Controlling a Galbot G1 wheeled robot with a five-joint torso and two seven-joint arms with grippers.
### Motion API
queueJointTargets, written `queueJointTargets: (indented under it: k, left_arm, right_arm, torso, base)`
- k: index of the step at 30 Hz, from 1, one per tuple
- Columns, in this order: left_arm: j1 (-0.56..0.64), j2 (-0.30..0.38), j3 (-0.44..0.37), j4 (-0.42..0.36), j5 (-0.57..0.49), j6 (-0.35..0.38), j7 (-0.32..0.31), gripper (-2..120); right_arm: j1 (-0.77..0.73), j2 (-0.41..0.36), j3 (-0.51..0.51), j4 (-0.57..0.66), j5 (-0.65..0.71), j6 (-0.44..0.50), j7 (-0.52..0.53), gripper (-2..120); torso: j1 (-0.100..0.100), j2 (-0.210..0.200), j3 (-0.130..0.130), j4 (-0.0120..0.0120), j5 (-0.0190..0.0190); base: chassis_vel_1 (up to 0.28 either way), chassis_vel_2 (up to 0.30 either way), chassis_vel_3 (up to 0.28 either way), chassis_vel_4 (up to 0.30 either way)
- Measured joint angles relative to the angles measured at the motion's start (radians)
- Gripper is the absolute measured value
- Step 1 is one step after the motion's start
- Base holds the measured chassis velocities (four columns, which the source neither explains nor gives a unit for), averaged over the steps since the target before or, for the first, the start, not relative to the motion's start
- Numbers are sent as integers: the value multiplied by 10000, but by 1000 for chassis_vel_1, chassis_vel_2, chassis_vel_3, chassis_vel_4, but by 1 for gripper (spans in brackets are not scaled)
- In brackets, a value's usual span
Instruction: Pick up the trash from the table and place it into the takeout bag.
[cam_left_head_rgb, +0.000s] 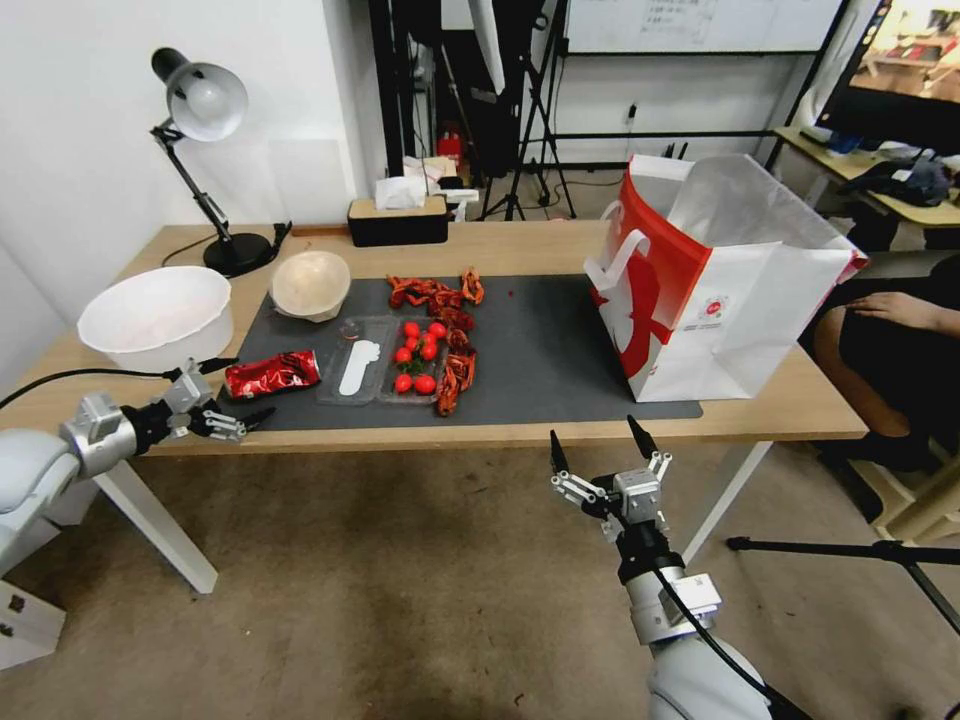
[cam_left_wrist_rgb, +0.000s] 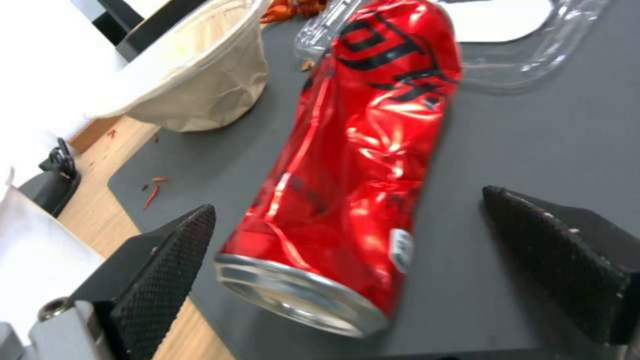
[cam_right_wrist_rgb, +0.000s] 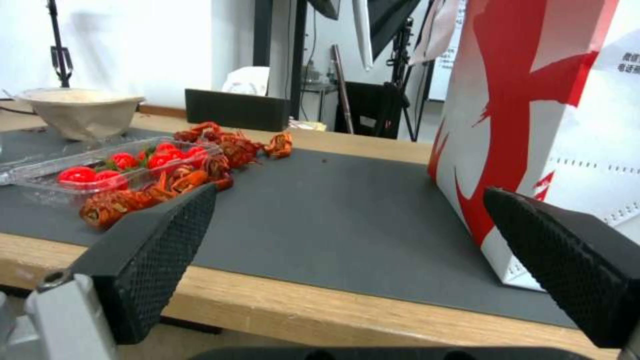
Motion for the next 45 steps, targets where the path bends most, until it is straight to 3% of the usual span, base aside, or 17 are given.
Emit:
queueJointTargets:
  k: [4,6,11,14,17,24,30,33,35,37,39,41,43,44,45]
  left_arm:
    - [-663,17,542,443,-72,-28,55,93]
    - [-867,55,698,636,-102,-27,143,82]
    - [-880,79,729,744,-131,-36,253,71]
    - [-840,88,699,768,-142,-68,310,55]
    - [-801,91,672,748,-151,-78,313,54]
    - [-316,122,168,59,-279,-163,355,53]
    - [-579,510,-10,-1319,-1597,49,60,53]
    - [-1255,649,566,-1862,-2132,259,-311,53]
    - [-2436,679,1563,-2170,-2775,360,-799,53]
    - [-2767,651,1859,-2191,-2911,401,-890,53]
    - [-4513,356,3359,-2103,-3458,491,-1250,53]
    - [-4954,240,3793,-2041,-3572,525,-1296,53]
    - [-6286,-160,5130,-1796,-3880,592,-1430,53]
    - [-6286,-160,5130,-1796,-3880,592,-1430,53]
    - [-6813,-370,5627,-1663,-3993,612,-1480,53]
  right_arm:
    - [-65,28,15,9,-17,-3,5,100]
    - [-71,42,19,9,-23,-3,5,100]
    - [-62,58,20,9,-26,0,5,100]
    - [-45,61,17,-9,-29,1,5,99]
    - [-31,62,15,-24,-30,1,4,99]
    - [-8,46,1,-27,-36,2,3,98]
    - [-22,39,-3,78,-37,-11,2,98]
    - [-24,35,-4,110,-38,-29,3,98]
    - [-17,14,-4,135,-39,-52,4,98]
    - [-14,5,-5,136,-38,-60,3,98]
    - [32,-45,-4,140,-42,-96,4,98]
    - [51,-65,-3,139,-42,-113,4,98]
    - [118,-127,4,138,-44,-160,6,98]
    - [118,-127,4,138,-44,-160,6,98]
    - [142,-152,14,132,-44,-179,10,98]
  torso:
    - [0,0,0,-1,0]
    - [1,0,0,0,0]
    - [-1,2,0,2,1]
    - [0,2,-1,0,1]
    - [0,2,0,0,1]
    - [0,1,0,3,-3]
    - [-1,1,0,2,1]
    - [-2,1,0,5,3]
    - [-2,1,-1,-8,6]
    - [-3,1,0,-5,7]
    - [-2,0,0,-4,4]
    - [-2,0,1,1,7]
    - [-1,-1,1,-2,1]
    - [-1,-1,1,-2,1]
    - [-1,-1,1,-2,6]
  base:
    - [0,0,0,0]
    - [0,0,0,0]
    - [0,0,0,0]
    - [0,0,0,0]
    - [0,0,0,0]
    - [0,0,0,0]
    - [0,0,0,0]
    - [0,0,0,0]
    - [0,0,0,0]
    - [0,0,0,0]
    - [0,0,0,0]
    - [0,0,0,0]
    - [0,0,0,0]
    - [0,0,0,0]
    - [0,0,0,0]
